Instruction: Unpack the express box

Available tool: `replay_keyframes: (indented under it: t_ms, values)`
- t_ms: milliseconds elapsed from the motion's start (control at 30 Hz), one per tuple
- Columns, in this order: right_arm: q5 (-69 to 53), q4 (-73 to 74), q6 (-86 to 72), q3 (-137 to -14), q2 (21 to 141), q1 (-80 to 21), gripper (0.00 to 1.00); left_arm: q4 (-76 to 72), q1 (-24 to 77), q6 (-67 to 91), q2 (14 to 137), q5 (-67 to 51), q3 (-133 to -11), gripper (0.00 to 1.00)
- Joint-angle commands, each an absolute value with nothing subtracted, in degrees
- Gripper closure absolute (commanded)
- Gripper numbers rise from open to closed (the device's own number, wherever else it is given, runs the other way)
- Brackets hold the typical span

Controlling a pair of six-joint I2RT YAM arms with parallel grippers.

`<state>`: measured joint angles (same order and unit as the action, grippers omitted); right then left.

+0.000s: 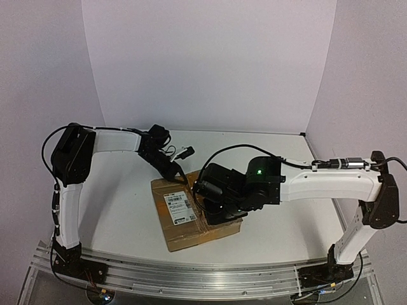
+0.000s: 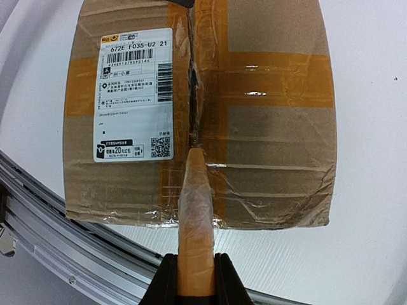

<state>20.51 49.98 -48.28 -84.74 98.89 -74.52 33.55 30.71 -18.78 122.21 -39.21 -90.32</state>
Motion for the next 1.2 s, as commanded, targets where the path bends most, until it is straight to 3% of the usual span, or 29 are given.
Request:
replay_keyframes:
  t_ms: [0,933,1167]
  values:
    - [-6.6,75.7,-48.1,-82.8,98.9,-81.8,1.0,15.1,18.6,-21.3,122.7,-10.6,-96.9,1.0]
    - [-8.7,78.0,-49.1,-82.3,99.0,-86.2,1.0,13.3,14.0,-25.8,124.5,-8.8,-99.9,1.0]
    - [-3.7,77.9,-50.1,-84.3,98.6,-86.1,1.0,14.1,13.8,-25.7,123.1,-11.7,-97.6,1.0]
